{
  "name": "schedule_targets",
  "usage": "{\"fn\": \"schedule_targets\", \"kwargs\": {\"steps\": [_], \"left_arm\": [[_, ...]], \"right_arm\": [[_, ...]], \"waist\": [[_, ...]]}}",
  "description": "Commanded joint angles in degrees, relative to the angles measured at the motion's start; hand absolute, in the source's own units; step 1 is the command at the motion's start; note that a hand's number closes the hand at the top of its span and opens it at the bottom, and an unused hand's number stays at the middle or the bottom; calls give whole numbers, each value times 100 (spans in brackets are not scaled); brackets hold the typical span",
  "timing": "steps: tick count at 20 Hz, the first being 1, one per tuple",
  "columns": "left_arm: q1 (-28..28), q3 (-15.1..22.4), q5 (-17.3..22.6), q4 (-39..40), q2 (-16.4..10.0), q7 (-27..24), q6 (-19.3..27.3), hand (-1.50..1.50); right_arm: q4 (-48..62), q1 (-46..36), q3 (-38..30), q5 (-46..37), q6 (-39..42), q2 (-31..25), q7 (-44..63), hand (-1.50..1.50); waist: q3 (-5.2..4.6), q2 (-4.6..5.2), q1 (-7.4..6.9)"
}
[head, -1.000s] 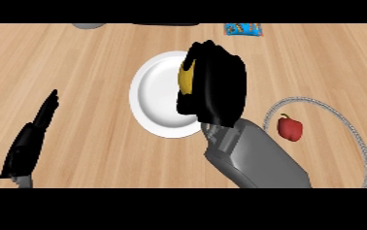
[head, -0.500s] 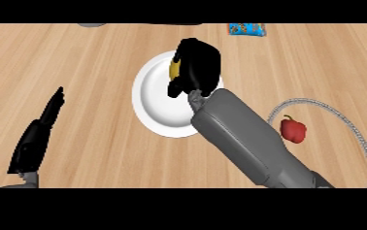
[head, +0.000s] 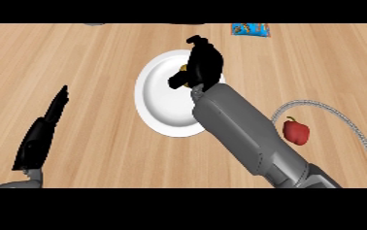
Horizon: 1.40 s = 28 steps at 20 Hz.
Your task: Pick the lemon from the placemat and place it in the plate
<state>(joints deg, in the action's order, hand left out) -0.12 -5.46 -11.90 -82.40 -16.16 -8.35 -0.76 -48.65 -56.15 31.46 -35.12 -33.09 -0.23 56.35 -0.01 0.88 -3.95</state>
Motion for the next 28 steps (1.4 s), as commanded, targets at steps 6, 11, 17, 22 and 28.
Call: {"fn": "schedule_targets", "kwargs": {"steps": [6, 11, 17, 22, 28], "left_arm": [[214, -48, -15, -284, -16, 104, 18, 0], [251, -104, -121, -10, 94, 10, 219, 0], [523, -297, 73, -269, -60, 20, 43, 0], [515, -442, 147, -249, -112, 33, -1, 0], [643, -131, -137, -619, 230, 184, 196, 0]], "right_arm": [[222, -52, -10, 2, -2429, 22, -226, -150], [17, 247, -375, -355, -3018, 21, 20, -150], [-1700, 1402, -677, -123, -3420, -343, -868, -150], [-3593, 2946, -418, 225, -3123, -1173, -1527, -150], [-4895, 4590, -213, 681, -3088, -1977, -2328, -150]], "waist": [[6, -51, 101], [-1, -109, 410], [10, -132, 491], [6, -125, 512], [5, -101, 429]]}}
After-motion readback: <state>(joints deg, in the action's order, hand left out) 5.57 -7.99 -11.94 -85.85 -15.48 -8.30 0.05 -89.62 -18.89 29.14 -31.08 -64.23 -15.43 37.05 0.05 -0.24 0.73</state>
